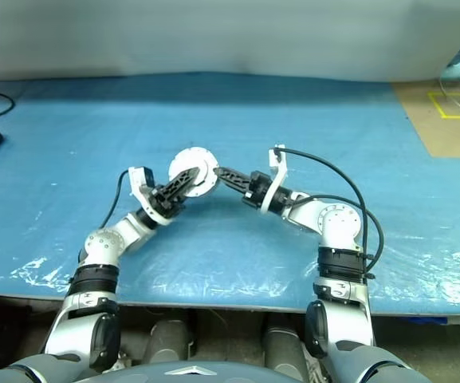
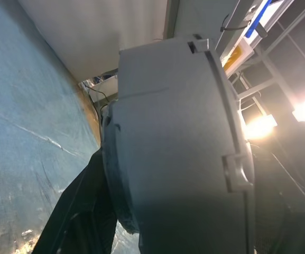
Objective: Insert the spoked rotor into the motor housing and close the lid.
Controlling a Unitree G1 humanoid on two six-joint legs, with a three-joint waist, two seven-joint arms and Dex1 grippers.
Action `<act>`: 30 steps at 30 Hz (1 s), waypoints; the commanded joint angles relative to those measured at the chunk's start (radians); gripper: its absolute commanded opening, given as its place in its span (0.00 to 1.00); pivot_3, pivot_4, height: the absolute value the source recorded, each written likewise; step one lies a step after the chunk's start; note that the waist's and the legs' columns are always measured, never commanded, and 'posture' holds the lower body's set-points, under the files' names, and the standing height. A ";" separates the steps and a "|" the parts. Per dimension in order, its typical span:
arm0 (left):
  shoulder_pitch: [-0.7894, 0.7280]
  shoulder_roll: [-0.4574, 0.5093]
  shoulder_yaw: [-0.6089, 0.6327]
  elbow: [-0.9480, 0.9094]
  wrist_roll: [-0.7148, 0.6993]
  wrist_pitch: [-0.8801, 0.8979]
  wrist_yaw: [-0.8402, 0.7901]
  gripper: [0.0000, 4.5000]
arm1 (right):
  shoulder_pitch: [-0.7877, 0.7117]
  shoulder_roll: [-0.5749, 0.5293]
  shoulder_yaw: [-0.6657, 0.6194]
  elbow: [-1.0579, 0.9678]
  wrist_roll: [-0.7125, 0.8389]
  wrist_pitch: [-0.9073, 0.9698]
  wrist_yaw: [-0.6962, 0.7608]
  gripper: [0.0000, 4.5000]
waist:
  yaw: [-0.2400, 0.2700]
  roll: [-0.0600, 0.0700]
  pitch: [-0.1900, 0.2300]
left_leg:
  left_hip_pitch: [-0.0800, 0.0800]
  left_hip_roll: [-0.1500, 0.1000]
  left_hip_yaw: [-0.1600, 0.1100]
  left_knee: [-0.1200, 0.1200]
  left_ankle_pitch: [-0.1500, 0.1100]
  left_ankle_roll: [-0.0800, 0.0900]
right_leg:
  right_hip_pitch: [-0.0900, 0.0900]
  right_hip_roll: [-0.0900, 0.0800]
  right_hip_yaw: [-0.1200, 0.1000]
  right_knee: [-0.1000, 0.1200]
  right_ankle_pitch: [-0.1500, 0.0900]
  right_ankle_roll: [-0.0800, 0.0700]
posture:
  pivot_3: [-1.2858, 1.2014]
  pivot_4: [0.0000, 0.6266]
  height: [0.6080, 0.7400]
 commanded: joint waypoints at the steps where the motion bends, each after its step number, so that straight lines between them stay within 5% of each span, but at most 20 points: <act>1: -0.016 0.019 0.033 0.014 0.023 -0.070 0.022 0.60 | -0.008 -0.021 0.002 -0.045 -0.001 -0.057 0.053 0.32 | 0.000 0.000 0.000 | 0.000 0.000 0.000 0.000 0.000 0.000 | 0.000 0.000 0.000 0.000 0.000 0.000 | 0.52 0.24 1.00; 7: -0.039 0.012 0.057 0.068 0.059 -0.173 0.052 0.60 | -0.021 -0.041 0.023 -0.012 -0.097 -0.173 0.045 0.76 | -0.002 0.000 0.000 | 0.002 0.001 -0.001 0.000 0.000 0.000 | 0.001 0.000 0.000 0.000 0.000 0.000 | 0.52 0.24 1.00; 12: -0.099 -0.003 0.136 0.193 0.112 -0.356 0.210 0.60 | -0.073 -0.072 -0.019 0.100 -0.194 -0.330 0.029 0.76 | -0.002 0.000 0.000 | 0.000 0.000 -0.001 0.003 0.000 0.000 | 0.002 0.000 0.000 0.000 0.000 0.001 | 0.52 0.24 1.00; 30: -0.375 0.112 0.299 0.652 0.204 -0.711 0.477 0.60 | -0.036 -0.090 0.012 0.089 -0.235 -0.328 0.066 0.76 | -0.004 0.000 0.000 | 0.006 0.000 -0.003 0.006 0.000 0.000 | 0.006 0.000 0.000 0.003 0.001 0.001 | 0.52 0.24 1.00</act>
